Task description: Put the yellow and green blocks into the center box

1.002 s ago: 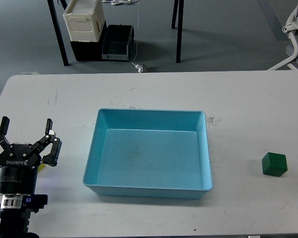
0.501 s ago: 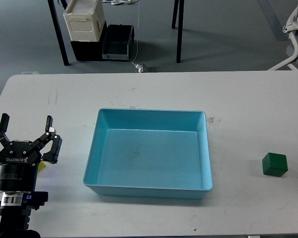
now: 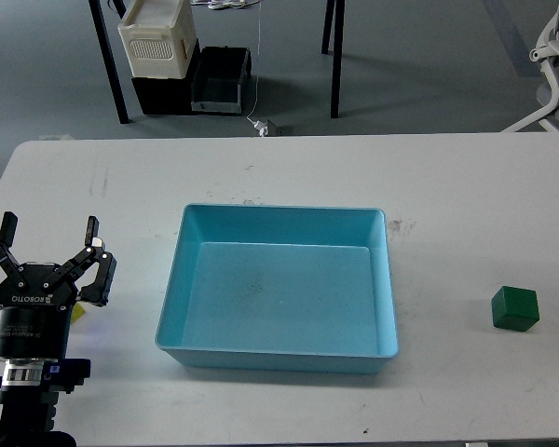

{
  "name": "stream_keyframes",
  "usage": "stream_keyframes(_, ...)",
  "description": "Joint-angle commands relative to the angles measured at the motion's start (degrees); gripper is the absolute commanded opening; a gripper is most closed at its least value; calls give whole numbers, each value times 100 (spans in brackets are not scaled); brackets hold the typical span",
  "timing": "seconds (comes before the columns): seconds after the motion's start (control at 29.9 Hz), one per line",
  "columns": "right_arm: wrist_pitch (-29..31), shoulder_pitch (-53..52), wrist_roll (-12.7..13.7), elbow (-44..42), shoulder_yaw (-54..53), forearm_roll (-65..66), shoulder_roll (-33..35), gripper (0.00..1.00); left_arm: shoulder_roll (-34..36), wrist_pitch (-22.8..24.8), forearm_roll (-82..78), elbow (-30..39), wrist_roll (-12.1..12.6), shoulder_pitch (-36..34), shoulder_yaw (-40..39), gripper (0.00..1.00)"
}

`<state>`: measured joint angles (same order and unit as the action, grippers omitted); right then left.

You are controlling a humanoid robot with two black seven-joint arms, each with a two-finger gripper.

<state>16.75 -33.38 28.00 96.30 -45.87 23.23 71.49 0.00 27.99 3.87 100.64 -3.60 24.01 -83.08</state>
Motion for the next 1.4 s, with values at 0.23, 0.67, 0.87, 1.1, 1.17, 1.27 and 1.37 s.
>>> stream_keyframes(0.23, 1125, -696, 0, -6, 1202, 1490, -522, 100, 0, 1, -1, -10, 0, -1, 11, 100)
stream_keyframes(0.67, 1125, -1460, 0, -445, 2451, 2537, -979, 100, 0, 1, -9, -27, 0, -1, 72, 100)
stream_keyframes(0.87, 1125, -1487, 0, -726, 2758, 3065, -1181, 100, 0, 1, -9, -27, 0, -1, 72, 100)
stream_keyframes(1.1, 1125, -1461, 0, -894, 2926, 3065, -1480, 100, 0, 1, -9, -36, 0, -1, 72, 100)
stream_keyframes(1.17, 1125, -1452, 0, -894, 2926, 3073, -1533, 100, 0, 1, -9, -36, 0, -1, 72, 100)
stream_keyframes(1.27, 1125, -1417, 0, -911, 2935, 3074, -1603, 100, 0, 1, -9, -45, 0, -1, 72, 100)
stream_keyframes(1.37, 1125, -1355, 0, -903, 2935, 3074, -1612, 100, 0, 1, -9, -54, 0, -1, 72, 100)
